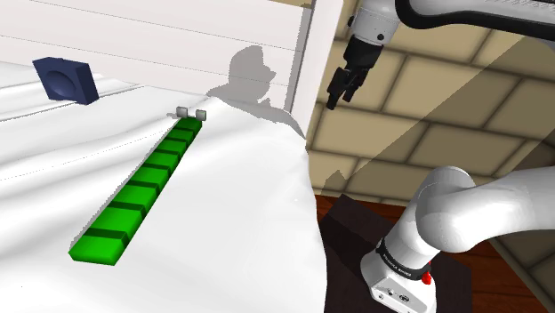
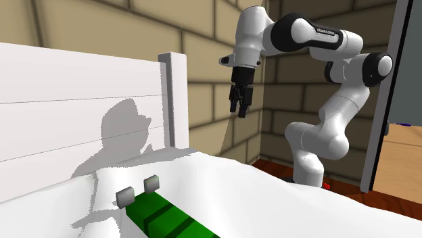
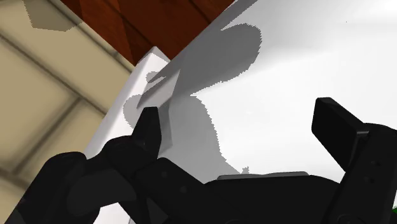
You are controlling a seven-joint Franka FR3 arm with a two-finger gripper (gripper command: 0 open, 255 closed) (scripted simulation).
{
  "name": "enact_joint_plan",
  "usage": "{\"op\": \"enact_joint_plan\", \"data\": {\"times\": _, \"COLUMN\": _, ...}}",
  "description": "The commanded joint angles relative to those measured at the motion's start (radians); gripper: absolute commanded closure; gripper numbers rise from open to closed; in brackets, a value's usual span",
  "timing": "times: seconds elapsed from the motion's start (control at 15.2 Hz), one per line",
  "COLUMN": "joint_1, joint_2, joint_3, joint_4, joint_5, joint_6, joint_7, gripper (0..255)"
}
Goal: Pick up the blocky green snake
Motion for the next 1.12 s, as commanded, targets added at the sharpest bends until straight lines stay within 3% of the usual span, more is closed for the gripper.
{"op": "enact_joint_plan", "data": {"times": 0.0, "joint_1": 0.000, "joint_2": 0.000, "joint_3": 0.000, "joint_4": 0.000, "joint_5": 0.000, "joint_6": 0.000, "joint_7": 0.000, "gripper": 0}}
{"op": "enact_joint_plan", "data": {"times": 0.53, "joint_1": 0.005, "joint_2": 0.062, "joint_3": 0.212, "joint_4": 0.009, "joint_5": 0.138, "joint_6": 0.031, "joint_7": 0.356, "gripper": 0}}
{"op": "enact_joint_plan", "data": {"times": 1.06, "joint_1": -0.020, "joint_2": 0.240, "joint_3": 0.418, "joint_4": 0.130, "joint_5": 0.225, "joint_6": 0.087, "joint_7": 0.709, "gripper": 0}}
